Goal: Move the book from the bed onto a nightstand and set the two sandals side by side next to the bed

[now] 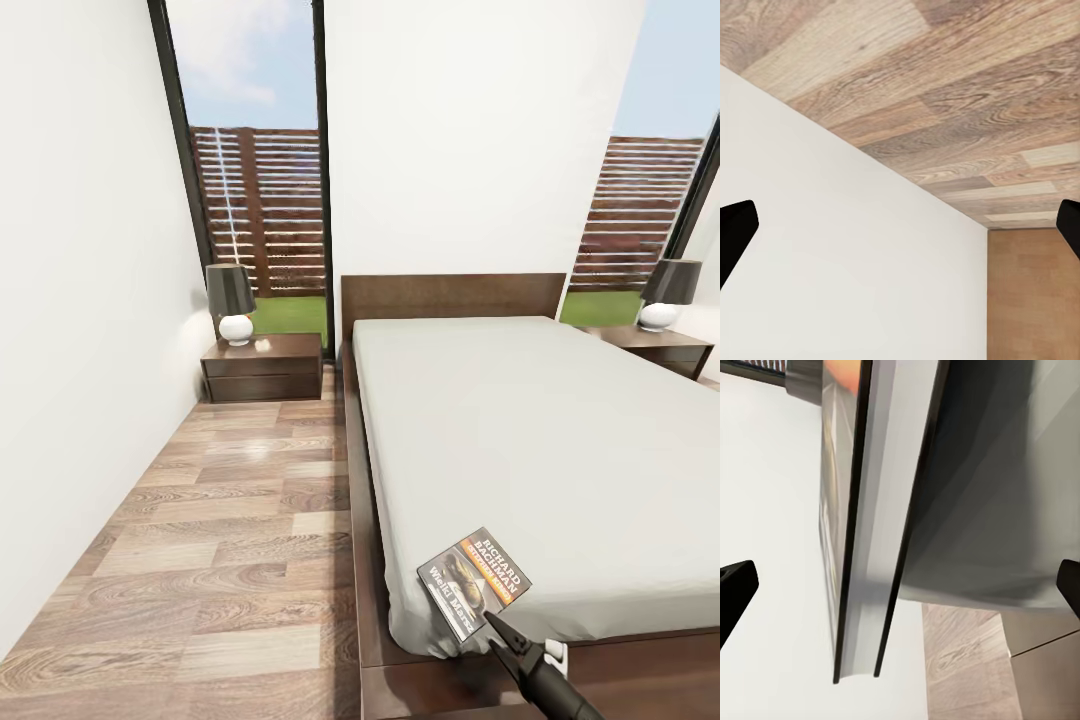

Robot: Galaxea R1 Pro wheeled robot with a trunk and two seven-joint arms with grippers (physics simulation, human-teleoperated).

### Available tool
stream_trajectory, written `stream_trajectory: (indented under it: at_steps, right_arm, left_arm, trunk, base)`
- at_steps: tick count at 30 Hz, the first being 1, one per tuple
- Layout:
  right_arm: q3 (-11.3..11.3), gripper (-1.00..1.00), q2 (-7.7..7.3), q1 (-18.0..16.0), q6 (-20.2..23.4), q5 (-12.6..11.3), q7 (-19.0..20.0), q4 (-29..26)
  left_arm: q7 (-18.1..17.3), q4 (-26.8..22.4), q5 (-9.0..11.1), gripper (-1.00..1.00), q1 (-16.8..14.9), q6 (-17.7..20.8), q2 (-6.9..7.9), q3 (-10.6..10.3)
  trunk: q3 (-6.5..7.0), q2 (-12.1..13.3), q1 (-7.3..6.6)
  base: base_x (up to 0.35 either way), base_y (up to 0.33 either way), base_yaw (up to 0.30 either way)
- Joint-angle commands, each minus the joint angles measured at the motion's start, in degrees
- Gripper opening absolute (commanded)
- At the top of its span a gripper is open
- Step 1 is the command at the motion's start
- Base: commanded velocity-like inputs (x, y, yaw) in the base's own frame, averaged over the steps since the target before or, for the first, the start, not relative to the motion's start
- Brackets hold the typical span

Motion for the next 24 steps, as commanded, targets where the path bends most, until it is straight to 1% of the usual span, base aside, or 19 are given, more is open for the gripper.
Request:
stream_trajectory:
  at_steps: [1,24]
  right_arm:
    - [0.1,1.00,0.00,-0.1,0.6,-0.5,0.1,0.0]
    - [0.2,1.00,0.47,-0.3,0.6,-0.5,0.0,0.0]
  left_arm:
    - [0.2,-0.1,0.6,1.00,0.0,0.2,0.02,-0.5]
    - [0.2,-0.1,0.6,1.00,0.0,0.2,-0.06,-0.5]
  trunk:
    - [-0.04,0.0,-0.01]
    - [-0.04,0.0,-0.01]
  base:
    - [0.000,0.000,0.000]
    - [0.000,0.000,0.000]
